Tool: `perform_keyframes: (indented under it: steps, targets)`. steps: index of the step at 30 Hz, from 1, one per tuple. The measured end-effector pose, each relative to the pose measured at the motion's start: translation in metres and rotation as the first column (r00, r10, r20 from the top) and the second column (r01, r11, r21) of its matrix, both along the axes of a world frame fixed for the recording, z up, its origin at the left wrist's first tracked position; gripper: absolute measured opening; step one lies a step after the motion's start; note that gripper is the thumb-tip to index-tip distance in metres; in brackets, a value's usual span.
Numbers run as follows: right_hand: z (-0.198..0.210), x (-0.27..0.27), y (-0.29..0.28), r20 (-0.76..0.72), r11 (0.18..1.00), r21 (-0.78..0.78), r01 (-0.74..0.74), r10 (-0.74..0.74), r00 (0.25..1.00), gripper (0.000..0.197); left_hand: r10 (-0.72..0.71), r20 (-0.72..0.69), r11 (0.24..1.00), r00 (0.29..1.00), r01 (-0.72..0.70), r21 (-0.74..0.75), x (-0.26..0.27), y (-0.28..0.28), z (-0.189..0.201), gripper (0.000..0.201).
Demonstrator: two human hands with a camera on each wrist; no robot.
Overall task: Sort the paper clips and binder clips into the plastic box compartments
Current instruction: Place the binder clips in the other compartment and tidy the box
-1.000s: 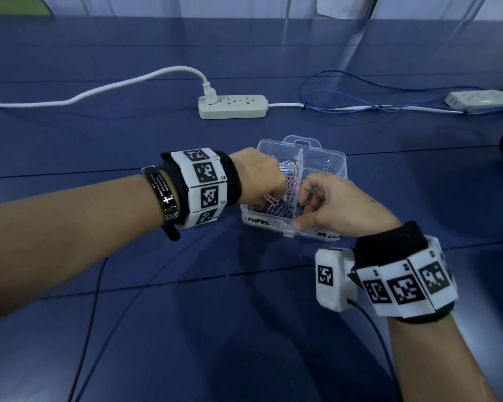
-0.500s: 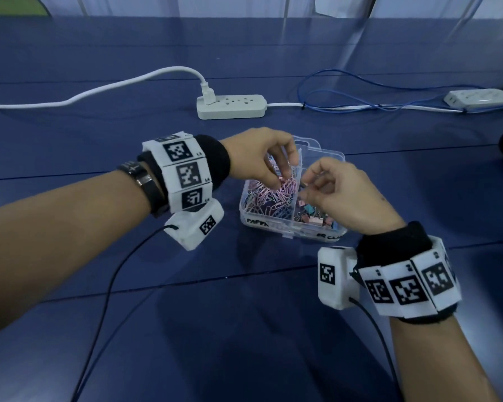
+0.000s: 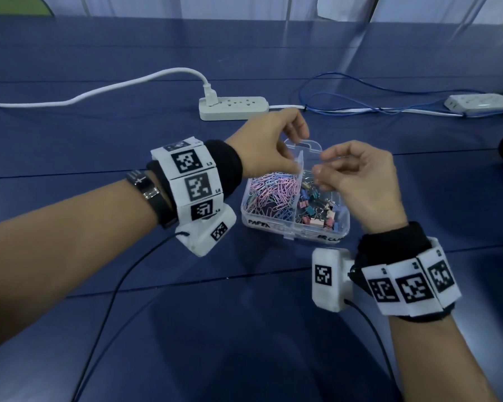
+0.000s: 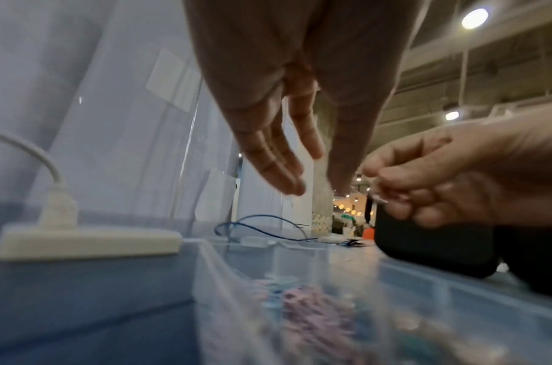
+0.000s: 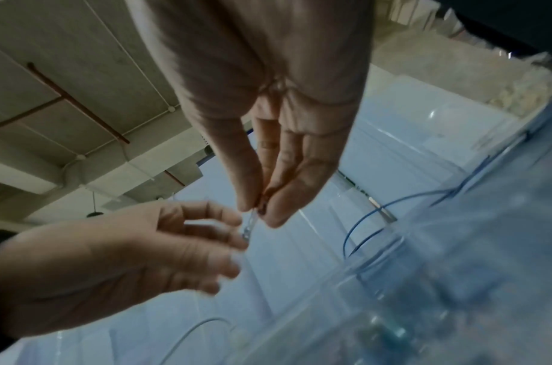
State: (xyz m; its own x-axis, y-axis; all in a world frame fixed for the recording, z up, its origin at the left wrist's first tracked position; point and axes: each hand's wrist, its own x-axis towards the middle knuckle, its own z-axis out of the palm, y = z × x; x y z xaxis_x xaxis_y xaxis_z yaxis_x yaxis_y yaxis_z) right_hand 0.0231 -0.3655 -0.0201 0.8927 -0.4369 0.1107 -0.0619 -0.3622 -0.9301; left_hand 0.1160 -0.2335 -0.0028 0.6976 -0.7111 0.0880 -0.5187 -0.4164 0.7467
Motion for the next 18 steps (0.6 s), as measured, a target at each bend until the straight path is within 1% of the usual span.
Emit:
perform_keyframes:
  steps: [1,2,3,5,6,7,8,9,11,13,15,16,18]
  targets:
    - [-0.001,0.0,-0.005,-0.013,0.997,-0.071,0.025,-0.026,1.0,0.021,-0.002,0.112,0.991,0.994,-0.013,0.135,0.004,0.0,0.001,0.028]
    - [-0.002,-0.001,-0.01,-0.04,0.987,-0.159,0.034,-0.041,0.998,0.019,-0.033,0.211,0.956,0.977,-0.031,0.291,0.008,0.0,0.0,0.025]
    - [-0.003,-0.002,-0.014,-0.084,0.971,-0.237,0.025,-0.046,0.995,0.016,-0.084,0.286,0.897,0.955,-0.053,0.439,0.01,-0.001,-0.003,0.025]
    - [-0.004,-0.005,-0.021,-0.204,0.948,-0.318,-0.028,-0.039,0.978,0.015,-0.219,0.382,0.735,0.898,-0.106,0.67,0.008,-0.003,-0.012,0.031]
    - [-0.004,-0.006,-0.024,-0.257,0.944,-0.326,-0.055,-0.033,0.966,0.019,-0.289,0.411,0.659,0.865,-0.132,0.741,0.006,-0.005,-0.017,0.032]
    - [-0.004,-0.006,-0.025,-0.291,0.945,-0.32,-0.07,-0.028,0.956,0.022,-0.338,0.421,0.607,0.842,-0.147,0.781,0.003,-0.005,-0.021,0.032]
    - [-0.004,-0.006,-0.026,-0.304,0.947,-0.313,-0.073,-0.027,0.952,0.021,-0.361,0.415,0.583,0.835,-0.145,0.799,0.002,-0.006,-0.025,0.03]
    - [-0.003,-0.006,-0.025,-0.302,0.947,-0.312,-0.072,-0.027,0.953,0.016,-0.367,0.403,0.581,0.838,-0.132,0.803,0.0,-0.005,-0.028,0.03]
    - [-0.001,-0.007,-0.021,-0.3,0.94,-0.328,-0.093,-0.01,0.954,0.004,-0.357,0.37,0.62,0.858,-0.079,0.781,-0.002,-0.001,-0.027,0.032]
    - [0.0,-0.007,-0.017,-0.305,0.927,-0.352,-0.132,0.02,0.952,0.012,-0.337,0.291,0.684,0.895,0.021,0.729,-0.003,0.006,-0.023,0.033]
    - [0.001,-0.007,-0.015,-0.312,0.92,-0.357,-0.16,0.043,0.949,0.016,-0.298,0.176,0.755,0.938,0.118,0.645,-0.005,0.014,-0.018,0.028]
    - [0.001,-0.007,-0.014,-0.319,0.916,-0.361,-0.173,0.053,0.946,0.017,-0.268,0.14,0.789,0.953,0.134,0.599,-0.006,0.017,-0.016,0.026]
    - [0.003,-0.008,-0.013,-0.345,0.909,-0.363,-0.205,0.073,0.936,0.019,-0.209,0.138,0.837,0.968,0.104,0.537,-0.007,0.022,-0.013,0.025]
